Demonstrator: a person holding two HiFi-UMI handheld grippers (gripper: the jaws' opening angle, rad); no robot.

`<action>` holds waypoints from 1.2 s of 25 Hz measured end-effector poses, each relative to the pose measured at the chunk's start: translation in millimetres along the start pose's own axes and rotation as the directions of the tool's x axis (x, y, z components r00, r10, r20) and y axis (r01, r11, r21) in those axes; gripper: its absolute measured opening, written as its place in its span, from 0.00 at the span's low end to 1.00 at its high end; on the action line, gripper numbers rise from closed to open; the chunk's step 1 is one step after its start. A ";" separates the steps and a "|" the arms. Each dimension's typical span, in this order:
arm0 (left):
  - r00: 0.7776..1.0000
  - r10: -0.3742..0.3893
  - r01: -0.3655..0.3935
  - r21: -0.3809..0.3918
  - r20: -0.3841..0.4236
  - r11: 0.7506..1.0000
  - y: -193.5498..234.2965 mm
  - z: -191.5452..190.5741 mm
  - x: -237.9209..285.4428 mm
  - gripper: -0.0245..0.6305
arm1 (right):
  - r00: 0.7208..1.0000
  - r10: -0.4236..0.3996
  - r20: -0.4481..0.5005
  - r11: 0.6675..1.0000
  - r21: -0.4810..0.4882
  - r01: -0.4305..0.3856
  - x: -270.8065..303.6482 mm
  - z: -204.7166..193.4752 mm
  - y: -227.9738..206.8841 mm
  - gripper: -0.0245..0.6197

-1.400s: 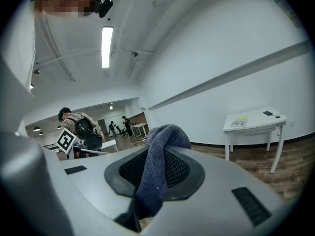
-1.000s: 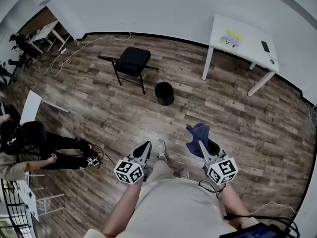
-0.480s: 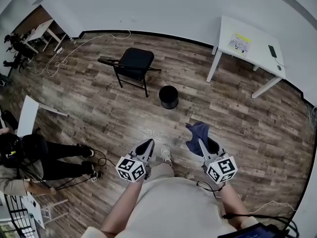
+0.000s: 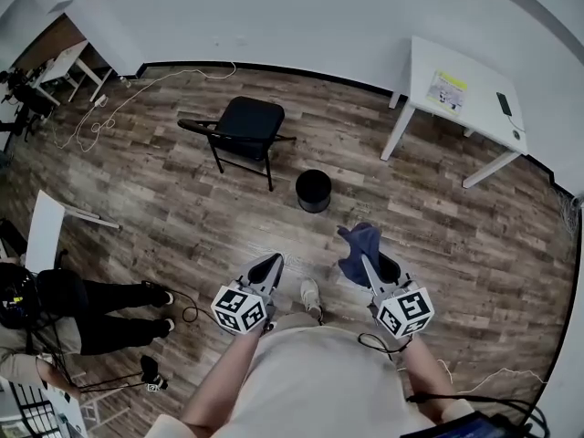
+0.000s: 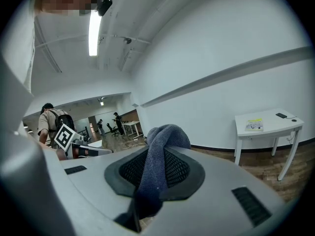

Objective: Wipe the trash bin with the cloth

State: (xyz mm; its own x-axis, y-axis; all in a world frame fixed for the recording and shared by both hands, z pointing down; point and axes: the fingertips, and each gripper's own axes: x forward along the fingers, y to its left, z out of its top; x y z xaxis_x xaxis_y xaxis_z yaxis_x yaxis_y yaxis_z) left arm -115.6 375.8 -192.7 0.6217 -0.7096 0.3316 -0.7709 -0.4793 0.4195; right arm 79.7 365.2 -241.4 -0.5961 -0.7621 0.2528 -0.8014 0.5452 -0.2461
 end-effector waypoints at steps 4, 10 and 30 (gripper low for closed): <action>1.000 -0.019 0.018 0.014 0.003 1.000 25.7 10.6 3.8 0.04 | 1.000 -0.017 0.010 1.000 -0.008 0.017 20.3 6.7 5.6 0.15; 0.999 -0.037 0.037 0.018 0.017 0.999 39.8 24.2 16.7 0.04 | 1.000 -0.021 0.006 0.999 -0.037 0.021 34.7 13.3 6.1 0.15; 1.000 0.009 -0.009 -0.006 0.010 1.000 34.5 38.5 74.8 0.04 | 1.000 0.016 0.005 0.999 -0.038 -0.016 62.9 34.6 -58.9 0.15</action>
State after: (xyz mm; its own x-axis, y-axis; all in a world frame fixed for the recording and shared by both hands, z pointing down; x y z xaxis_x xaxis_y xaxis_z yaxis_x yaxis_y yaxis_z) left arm -101.1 286.2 -185.9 0.6131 -0.7189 0.3274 -0.7758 -0.4699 0.4211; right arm 91.2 273.0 -243.3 -0.6089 -0.7548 0.2439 -0.7929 0.5704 -0.2144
